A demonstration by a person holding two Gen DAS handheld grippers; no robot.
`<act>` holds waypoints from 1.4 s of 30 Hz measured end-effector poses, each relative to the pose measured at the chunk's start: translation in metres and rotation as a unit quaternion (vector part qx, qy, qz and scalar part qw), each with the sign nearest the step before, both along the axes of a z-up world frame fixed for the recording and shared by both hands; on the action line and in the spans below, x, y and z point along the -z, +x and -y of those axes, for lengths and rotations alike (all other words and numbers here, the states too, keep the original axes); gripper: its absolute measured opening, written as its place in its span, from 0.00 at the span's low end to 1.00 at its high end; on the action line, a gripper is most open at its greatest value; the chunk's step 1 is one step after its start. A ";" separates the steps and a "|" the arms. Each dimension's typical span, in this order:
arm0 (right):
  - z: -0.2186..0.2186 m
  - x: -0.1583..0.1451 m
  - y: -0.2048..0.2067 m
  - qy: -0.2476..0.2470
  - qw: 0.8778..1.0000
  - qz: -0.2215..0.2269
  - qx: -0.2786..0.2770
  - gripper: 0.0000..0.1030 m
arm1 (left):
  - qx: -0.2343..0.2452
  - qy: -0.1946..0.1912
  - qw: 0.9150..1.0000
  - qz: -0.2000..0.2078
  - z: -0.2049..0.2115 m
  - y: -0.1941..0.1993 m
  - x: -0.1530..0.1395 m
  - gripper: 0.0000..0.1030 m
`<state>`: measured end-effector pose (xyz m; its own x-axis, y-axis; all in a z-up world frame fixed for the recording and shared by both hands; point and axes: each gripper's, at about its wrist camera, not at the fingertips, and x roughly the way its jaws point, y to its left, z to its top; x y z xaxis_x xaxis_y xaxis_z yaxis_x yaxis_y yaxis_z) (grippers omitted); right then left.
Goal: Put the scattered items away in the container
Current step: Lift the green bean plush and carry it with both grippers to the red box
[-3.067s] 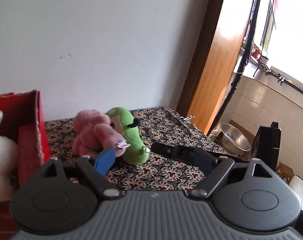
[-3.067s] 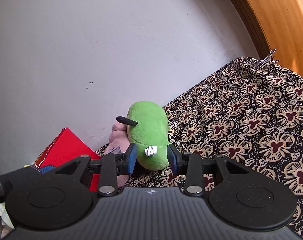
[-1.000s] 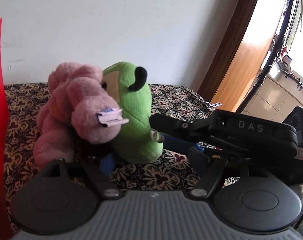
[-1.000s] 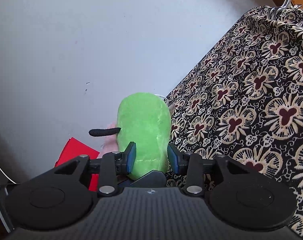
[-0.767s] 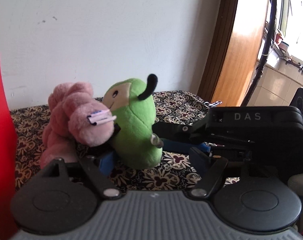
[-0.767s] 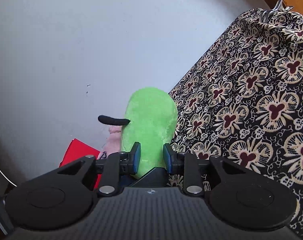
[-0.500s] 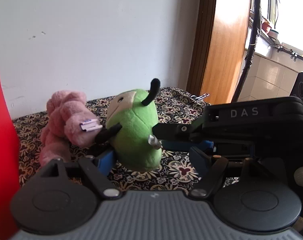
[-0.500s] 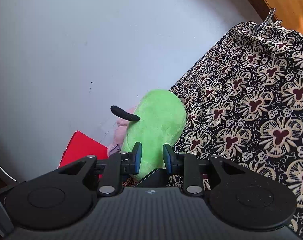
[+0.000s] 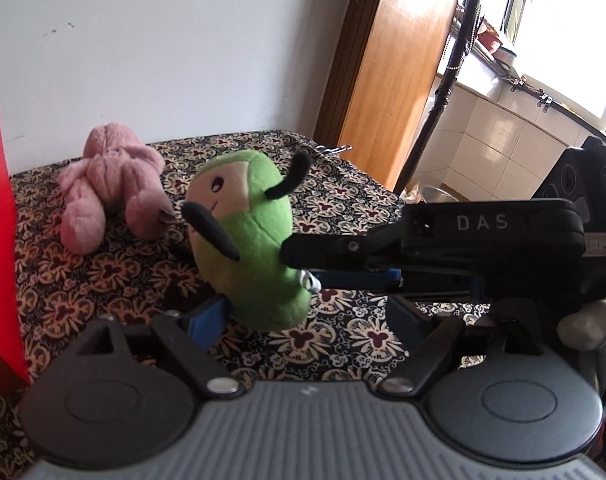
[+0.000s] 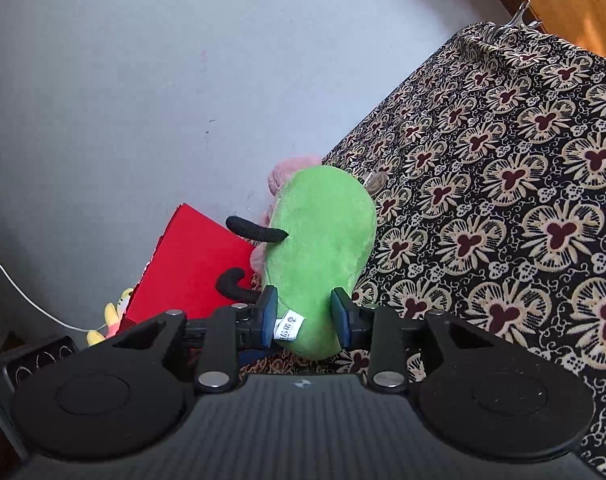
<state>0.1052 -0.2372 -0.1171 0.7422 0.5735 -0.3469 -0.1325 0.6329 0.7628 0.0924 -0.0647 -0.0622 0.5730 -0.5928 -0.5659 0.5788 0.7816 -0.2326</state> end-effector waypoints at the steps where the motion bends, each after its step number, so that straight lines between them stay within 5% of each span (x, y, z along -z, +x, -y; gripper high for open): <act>1: -0.001 -0.001 -0.002 -0.011 1.000 0.001 0.002 0.37 | -0.003 -0.002 1.000 -0.003 -0.002 0.000 0.000 0.83; 5: 0.000 -0.005 -0.002 -0.016 0.999 0.011 0.026 0.48 | -0.018 -0.018 1.000 0.004 -0.015 -0.001 -0.006 0.84; 8: -0.004 -0.012 0.000 -0.038 0.998 0.030 0.045 0.66 | -0.025 -0.037 0.999 0.006 -0.021 0.005 -0.012 0.87; 14: -0.005 -0.014 0.015 -0.045 0.997 0.046 0.045 0.66 | -0.054 -0.084 0.995 -0.031 -0.040 0.034 -0.013 0.87; 27: 0.020 0.017 0.035 0.051 0.995 -0.017 0.079 0.63 | -0.030 -0.140 0.982 -0.125 -0.035 0.078 0.015 0.87; 33: 0.014 0.018 0.039 0.067 0.996 -0.012 0.055 0.56 | -0.024 -0.115 0.987 -0.112 -0.023 0.071 0.013 0.89; 42: 0.011 0.002 0.023 0.080 0.996 0.022 0.040 0.55 | -0.019 -0.128 0.989 -0.077 -0.029 0.046 -0.010 0.89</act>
